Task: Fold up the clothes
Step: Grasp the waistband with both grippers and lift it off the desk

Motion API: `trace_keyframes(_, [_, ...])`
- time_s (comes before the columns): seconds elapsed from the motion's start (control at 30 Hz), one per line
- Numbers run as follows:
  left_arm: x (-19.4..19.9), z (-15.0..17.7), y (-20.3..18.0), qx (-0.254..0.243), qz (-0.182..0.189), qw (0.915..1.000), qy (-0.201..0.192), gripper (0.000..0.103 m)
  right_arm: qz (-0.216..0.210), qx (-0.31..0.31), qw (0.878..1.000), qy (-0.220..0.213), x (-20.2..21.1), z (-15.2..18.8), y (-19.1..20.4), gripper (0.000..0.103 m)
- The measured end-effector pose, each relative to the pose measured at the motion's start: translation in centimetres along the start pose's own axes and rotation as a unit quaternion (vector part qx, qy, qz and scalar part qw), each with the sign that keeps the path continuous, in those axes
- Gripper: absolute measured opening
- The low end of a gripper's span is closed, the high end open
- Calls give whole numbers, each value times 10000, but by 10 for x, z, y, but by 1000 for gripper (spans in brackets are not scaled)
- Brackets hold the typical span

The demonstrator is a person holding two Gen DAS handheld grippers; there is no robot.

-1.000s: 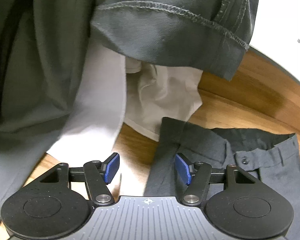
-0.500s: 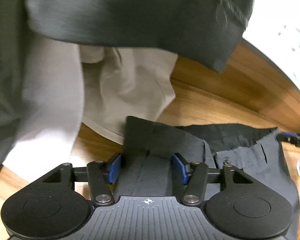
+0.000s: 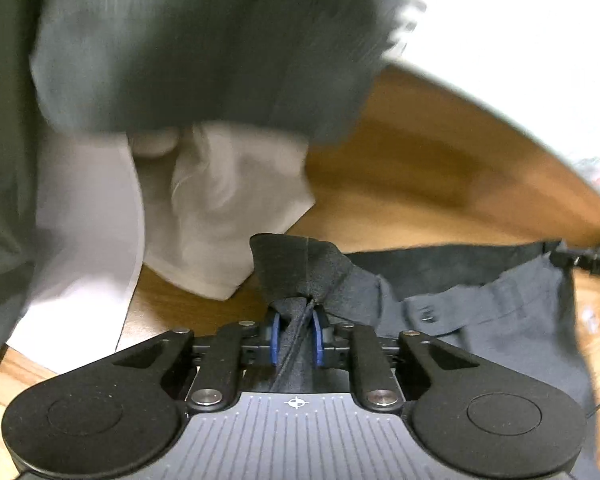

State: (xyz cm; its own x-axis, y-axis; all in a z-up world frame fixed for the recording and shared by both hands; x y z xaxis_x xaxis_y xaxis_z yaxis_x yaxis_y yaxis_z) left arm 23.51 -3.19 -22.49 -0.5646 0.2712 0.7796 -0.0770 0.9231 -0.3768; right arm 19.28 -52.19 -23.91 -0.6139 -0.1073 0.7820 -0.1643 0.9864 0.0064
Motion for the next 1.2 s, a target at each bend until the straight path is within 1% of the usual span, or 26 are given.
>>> trace_keyframes(0.07, [22, 2, -15, -186, 201, 9995, -141, 16, 140, -87, 9996, -232, 35, 5, 6, 15])
trace_keyframes(0.13, [46, 8, -32, -486, 442, 9975, -272, 16, 290, -182, 9984, -439, 73, 12, 13, 15])
trace_keyframes(0.2, [70, 16, -46, -836, 598, 9937, -439, 16, 468, -283, 9966, -620, 111, 24, 22, 15])
trace_keyframes(0.3, [107, 31, -59, -1118, 944, 9871, -645, 15, 785, -419, 9921, -883, 173, 45, 38, 15])
trace_keyframes(0.4, [144, 49, -64, -1278, 1314, 9801, -759, 15, 1131, -555, 9861, -1085, 230, 69, 57, 15])
trace_keyframes(0.5, [179, 73, -61, -1420, 1613, 9733, -806, 15, 1542, -739, 9773, -1247, 285, 101, 83, 14])
trace_keyframes(0.63, [225, 107, -55, -1649, 1941, 9633, -851, 14, 2016, -954, 9656, -1337, 353, 151, 119, 14])
trace_keyframes(0.67, [235, 118, -56, -1737, 1990, 9605, -872, 13, 2111, -998, 9632, -1328, 364, 164, 130, 14])
trace_keyframes(0.77, [262, 151, -52, -1925, 2029, 9559, -897, 11, 2377, -1128, 9561, -1289, 392, 198, 161, 14])
trace_keyframes(0.87, [287, 184, -51, -2099, 2055, 9508, -982, 10, 2546, -1228, 9509, -1261, 413, 229, 186, 14])
trace_keyframes(0.9, [295, 194, -52, -2170, 2052, 9485, -1057, 10, 2589, -1240, 9491, -1299, 420, 236, 192, 13])
trace_keyframes(0.97, [311, 205, -52, -2169, 2102, 9466, -1129, 10, 2668, -1247, 9451, -1414, 437, 249, 201, 13])
trace_keyframes(1.1, [357, 222, -68, -2157, 2239, 9397, -1422, 10, 2789, -1154, 9368, -1771, 481, 259, 205, 13])
trace_keyframes(1.17, [371, 234, -78, -2204, 2191, 9367, -1613, 10, 2847, -1071, 9352, -1812, 497, 265, 198, 13])
trace_keyframes(1.2, [371, 238, -81, -2159, 2179, 9378, -1626, 10, 2827, -1076, 9361, -1795, 502, 268, 193, 13])
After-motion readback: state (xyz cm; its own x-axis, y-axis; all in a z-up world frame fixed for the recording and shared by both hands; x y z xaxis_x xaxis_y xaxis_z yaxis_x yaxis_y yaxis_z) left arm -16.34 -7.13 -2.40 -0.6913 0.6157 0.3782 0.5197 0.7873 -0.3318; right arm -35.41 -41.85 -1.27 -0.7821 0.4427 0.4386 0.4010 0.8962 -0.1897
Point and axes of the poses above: each gripper's, at about its wrist camera, not at the fingertips, and x roughly against the way its jaws point, y to its left, z to its underside, the point moved 3 cm from there along -x, roughly the way its jaws point, and after that the axes turned 13 degrees about x, right-handed, at the moved point
